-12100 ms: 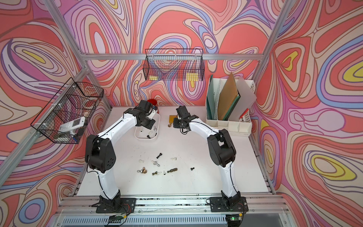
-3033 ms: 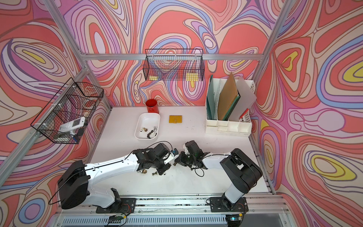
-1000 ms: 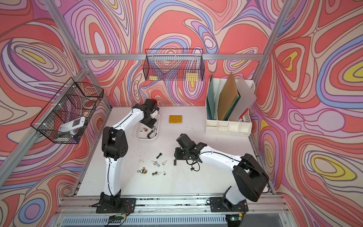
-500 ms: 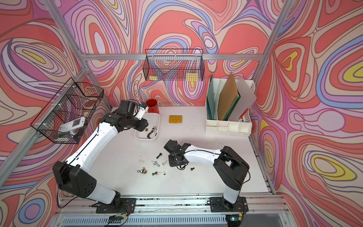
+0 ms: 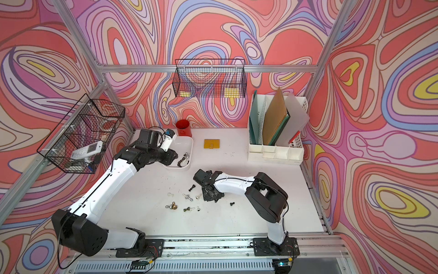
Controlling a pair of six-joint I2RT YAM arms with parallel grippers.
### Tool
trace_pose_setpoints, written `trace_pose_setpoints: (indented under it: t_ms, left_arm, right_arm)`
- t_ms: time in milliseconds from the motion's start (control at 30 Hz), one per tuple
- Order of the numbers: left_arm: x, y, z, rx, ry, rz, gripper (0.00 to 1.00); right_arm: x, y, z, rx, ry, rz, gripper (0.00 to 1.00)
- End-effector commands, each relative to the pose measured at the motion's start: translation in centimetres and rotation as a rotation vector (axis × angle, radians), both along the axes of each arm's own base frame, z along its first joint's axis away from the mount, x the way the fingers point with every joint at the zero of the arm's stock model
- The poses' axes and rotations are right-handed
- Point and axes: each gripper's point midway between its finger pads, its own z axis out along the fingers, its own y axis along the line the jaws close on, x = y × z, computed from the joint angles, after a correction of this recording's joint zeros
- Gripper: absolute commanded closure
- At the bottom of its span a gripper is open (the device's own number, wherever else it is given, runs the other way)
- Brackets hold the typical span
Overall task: Put the chess pieces into the storage box
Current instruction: Pick up the chess piece at the center of the board, then place the chess piece in the storage box.
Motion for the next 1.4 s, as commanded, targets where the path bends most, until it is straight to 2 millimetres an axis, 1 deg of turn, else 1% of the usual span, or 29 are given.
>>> trace_pose_setpoints:
  t_ms: [0, 133, 233, 333, 433, 533, 633, 733, 767, 867, 933, 1000, 1067, 1167, 1267, 1367]
  left_arm:
    - [0.1, 0.2, 0.9, 0.002, -0.050, -0.004, 0.56]
    - [0.0, 0.1, 0.9, -0.004, -0.042, -0.007, 0.56]
    - [-0.1, -0.1, 1.1, -0.018, -0.044, -0.014, 0.56]
    - [-0.2, -0.2, 1.2, -0.024, -0.045, -0.017, 0.56]
    - [-0.1, -0.1, 1.0, -0.016, -0.040, -0.009, 0.56]
    - [-0.1, 0.2, 0.9, -0.001, -0.036, 0.000, 0.56]
    - [0.0, 0.7, 1.1, 0.015, -0.044, 0.022, 0.56]
    - [0.2, 1.5, 1.5, 0.036, -0.064, 0.055, 0.56]
    - [0.2, 1.7, 1.7, 0.040, -0.073, 0.065, 0.57]
    - [0.4, 2.5, 2.1, 0.048, -0.097, 0.091, 0.57]
    - [0.4, 3.1, 2.2, 0.060, -0.104, 0.112, 0.57]
    - [0.6, 3.7, 2.2, 0.077, -0.105, 0.133, 0.57]
    - [0.7, 4.2, 2.2, 0.080, -0.103, 0.153, 0.57]
    - [0.7, 4.1, 2.4, 0.049, -0.099, 0.151, 0.57]
    - [0.9, 4.4, 2.6, 0.009, -0.096, 0.166, 0.57]
    - [1.2, 4.3, 2.5, -0.050, -0.074, 0.179, 0.57]
  right_arm:
    - [-0.7, -0.7, -1.8, -0.054, 0.042, 0.007, 0.72]
    - [-0.8, -1.0, -1.6, -0.067, 0.048, 0.017, 0.77]
    - [-0.6, -0.5, -0.8, -0.045, 0.035, 0.031, 0.85]
    - [0.2, 0.6, 0.7, -0.005, 0.006, 0.057, 0.88]
    - [1.7, 2.4, 2.9, 0.043, -0.056, 0.089, 0.89]
    - [4.0, 4.4, 5.6, 0.082, -0.145, 0.125, 0.89]
    - [6.9, 6.7, 8.1, 0.124, -0.246, 0.155, 0.89]
    - [10.2, 9.3, 10.0, 0.205, -0.329, 0.166, 0.89]
    - [11.6, 10.2, 10.6, 0.245, -0.357, 0.167, 0.89]
    - [15.4, 12.8, 11.8, 0.348, -0.427, 0.177, 0.89]
    - [17.7, 14.7, 12.1, 0.399, -0.465, 0.207, 0.89]
    - [19.9, 16.1, 11.9, 0.416, -0.485, 0.222, 0.89]
    - [22.0, 17.4, 11.3, 0.438, -0.517, 0.248, 0.88]
    - [24.9, 18.4, 9.8, 0.453, -0.559, 0.251, 0.88]
    - [26.9, 19.0, 9.0, 0.474, -0.617, 0.250, 0.87]
    - [28.0, 19.6, 8.7, 0.502, -0.681, 0.271, 0.86]
